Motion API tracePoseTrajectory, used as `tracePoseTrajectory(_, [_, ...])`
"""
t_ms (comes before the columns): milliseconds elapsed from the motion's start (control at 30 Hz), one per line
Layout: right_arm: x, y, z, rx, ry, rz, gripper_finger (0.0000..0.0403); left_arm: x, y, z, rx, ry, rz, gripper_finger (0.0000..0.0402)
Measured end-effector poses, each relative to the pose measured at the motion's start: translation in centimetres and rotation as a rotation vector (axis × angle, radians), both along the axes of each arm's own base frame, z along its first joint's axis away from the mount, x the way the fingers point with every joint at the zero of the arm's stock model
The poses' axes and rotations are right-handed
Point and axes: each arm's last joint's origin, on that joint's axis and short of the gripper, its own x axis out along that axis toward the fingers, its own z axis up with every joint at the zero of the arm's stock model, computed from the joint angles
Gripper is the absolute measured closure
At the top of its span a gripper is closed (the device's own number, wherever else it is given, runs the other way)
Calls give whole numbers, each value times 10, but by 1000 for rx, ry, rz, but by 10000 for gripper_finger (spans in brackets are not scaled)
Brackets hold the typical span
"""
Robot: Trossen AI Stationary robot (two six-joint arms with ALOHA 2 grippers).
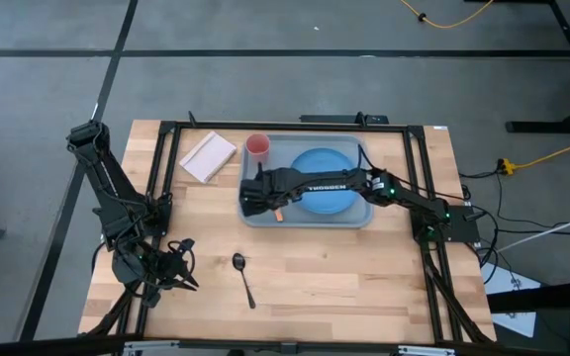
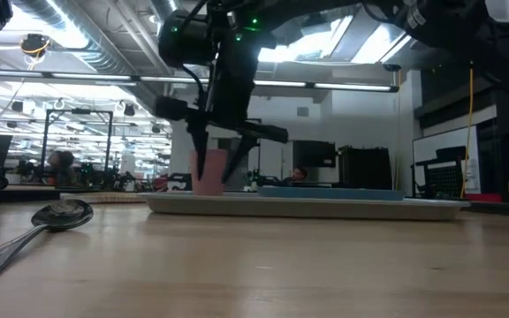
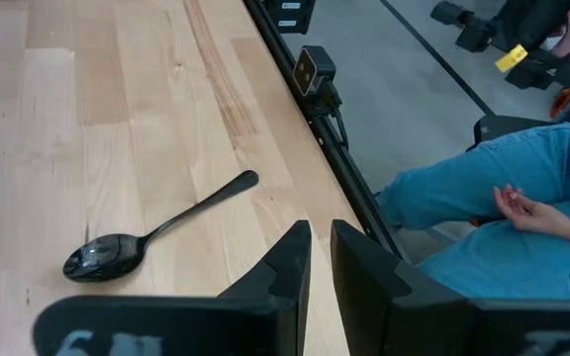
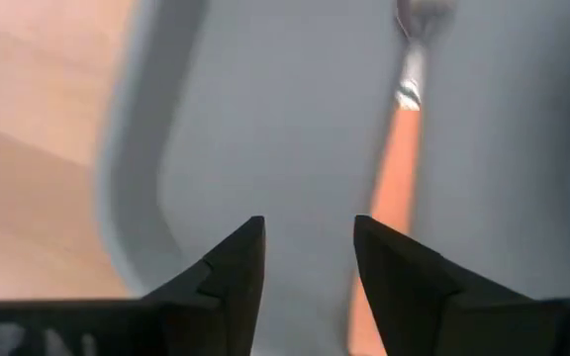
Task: Pick and place plate/cup/fork/spoon on tray
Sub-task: Put the orange fork on the gray serving tray to the left of the blue plate
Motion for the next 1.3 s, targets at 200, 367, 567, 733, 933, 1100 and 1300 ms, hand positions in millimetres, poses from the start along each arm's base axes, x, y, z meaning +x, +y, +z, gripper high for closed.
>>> tracePoseTrajectory(200, [9,-23,-1,-12,-91,8,241,0,0,0,0,0,0,365])
tracePoseTrajectory(367, [10,-37,-7,25,-90,8,241,0,0,0,0,0,0,365])
tracePoseTrajectory(567, [11,-47,-22,48,-68,3,241,0,0,0,0,0,0,365])
tracePoseTrajectory(733, [7,-52,-26,52,-25,-6,241,0,0,0,0,0,0,365])
tracePoseTrajectory(933, [5,-58,-27,26,3,-3,241,0,0,0,0,0,0,365])
tracePoseTrajectory(1100, [4,-63,-27,4,10,-2,240,0,0,0,0,0,0,365])
tracePoseTrajectory(1300, [3,-68,-27,-8,14,-2,240,0,0,0,0,0,0,365])
